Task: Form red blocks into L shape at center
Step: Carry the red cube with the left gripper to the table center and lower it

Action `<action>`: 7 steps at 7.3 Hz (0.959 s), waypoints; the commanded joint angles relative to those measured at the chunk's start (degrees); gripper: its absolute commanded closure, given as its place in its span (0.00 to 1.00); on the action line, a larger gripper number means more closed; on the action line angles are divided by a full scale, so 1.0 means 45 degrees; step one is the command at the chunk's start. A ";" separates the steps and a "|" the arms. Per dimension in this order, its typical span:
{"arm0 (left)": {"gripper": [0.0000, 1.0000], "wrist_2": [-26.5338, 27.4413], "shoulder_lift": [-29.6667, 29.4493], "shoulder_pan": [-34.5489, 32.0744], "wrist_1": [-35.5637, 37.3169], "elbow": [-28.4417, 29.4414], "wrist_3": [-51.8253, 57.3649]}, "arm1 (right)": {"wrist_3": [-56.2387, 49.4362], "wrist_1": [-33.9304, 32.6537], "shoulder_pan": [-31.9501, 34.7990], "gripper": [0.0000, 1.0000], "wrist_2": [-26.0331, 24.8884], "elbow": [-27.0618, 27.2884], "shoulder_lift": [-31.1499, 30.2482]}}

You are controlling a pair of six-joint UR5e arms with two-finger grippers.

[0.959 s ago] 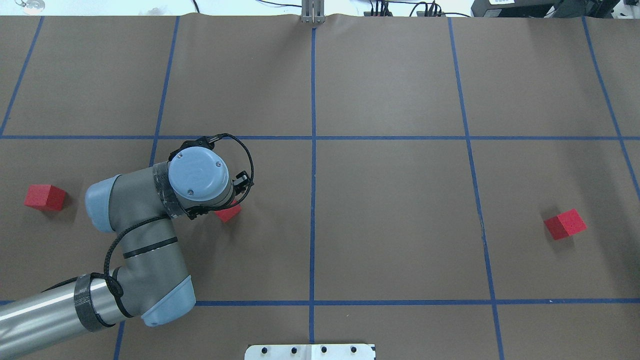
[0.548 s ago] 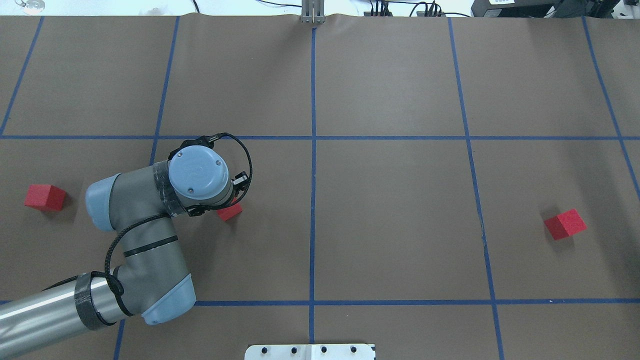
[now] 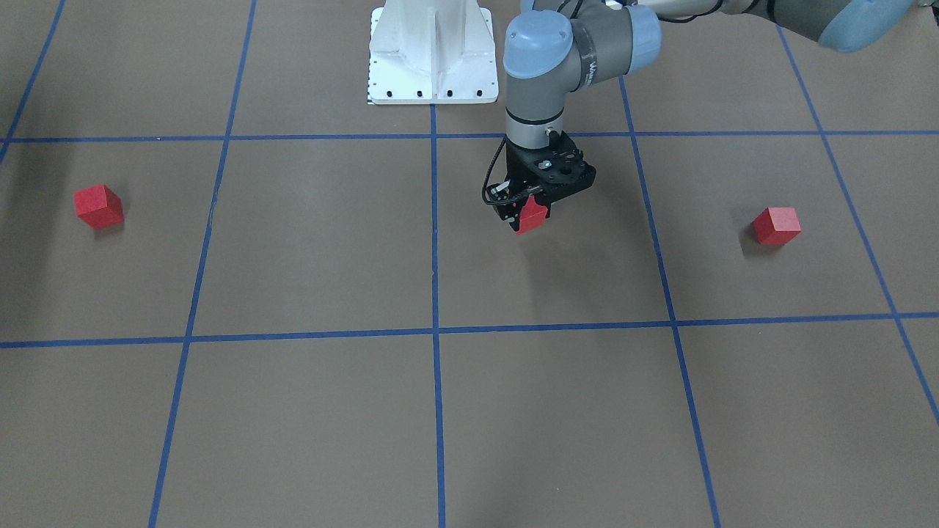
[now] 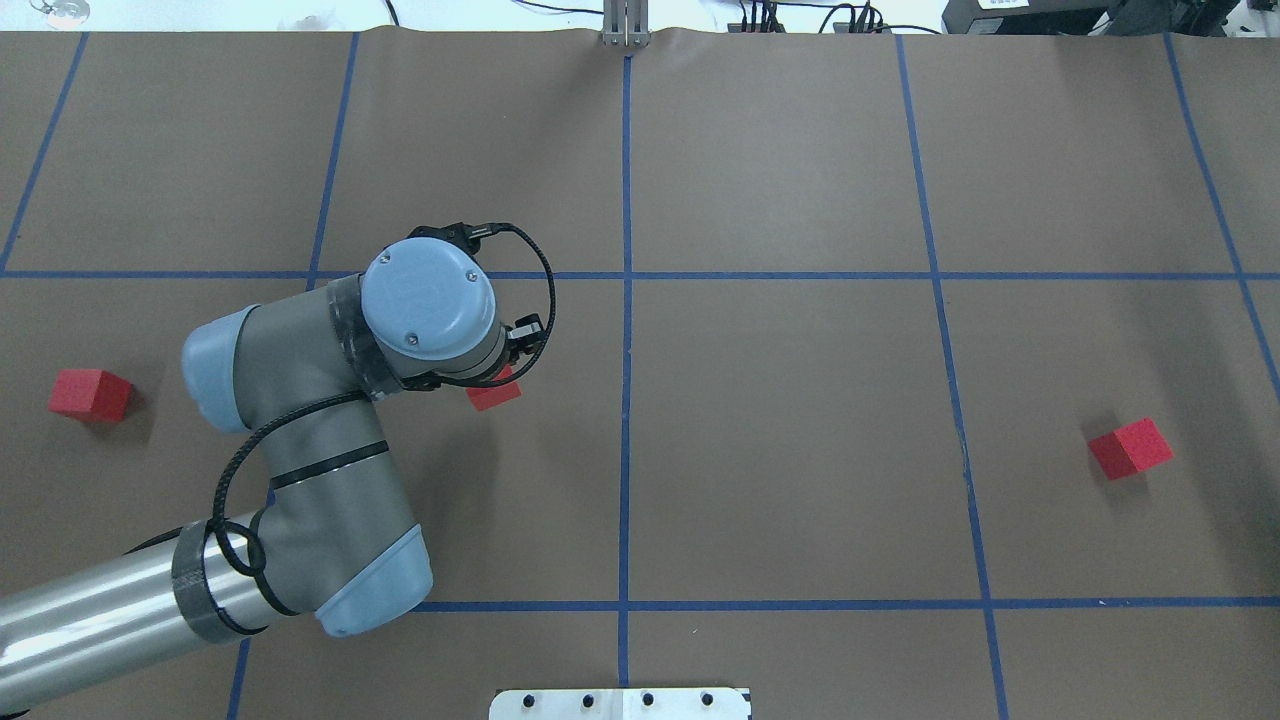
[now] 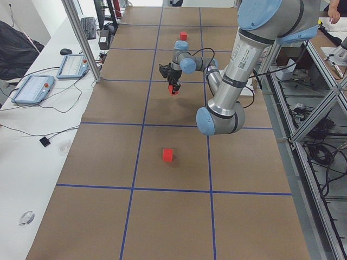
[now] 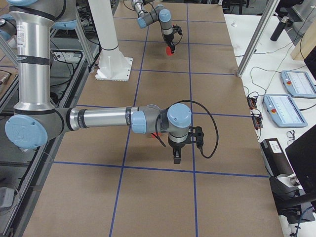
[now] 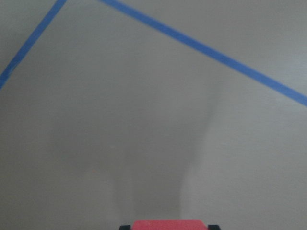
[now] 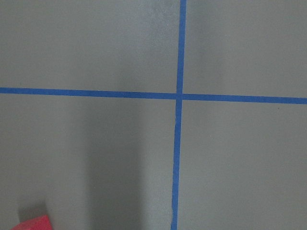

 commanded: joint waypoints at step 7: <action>1.00 0.0302 -0.3904 -0.0412 -0.3711 0.6600 0.6137 | 0.0022 -0.0019 0.0000 0.01 0.0039 -0.0020 -0.0022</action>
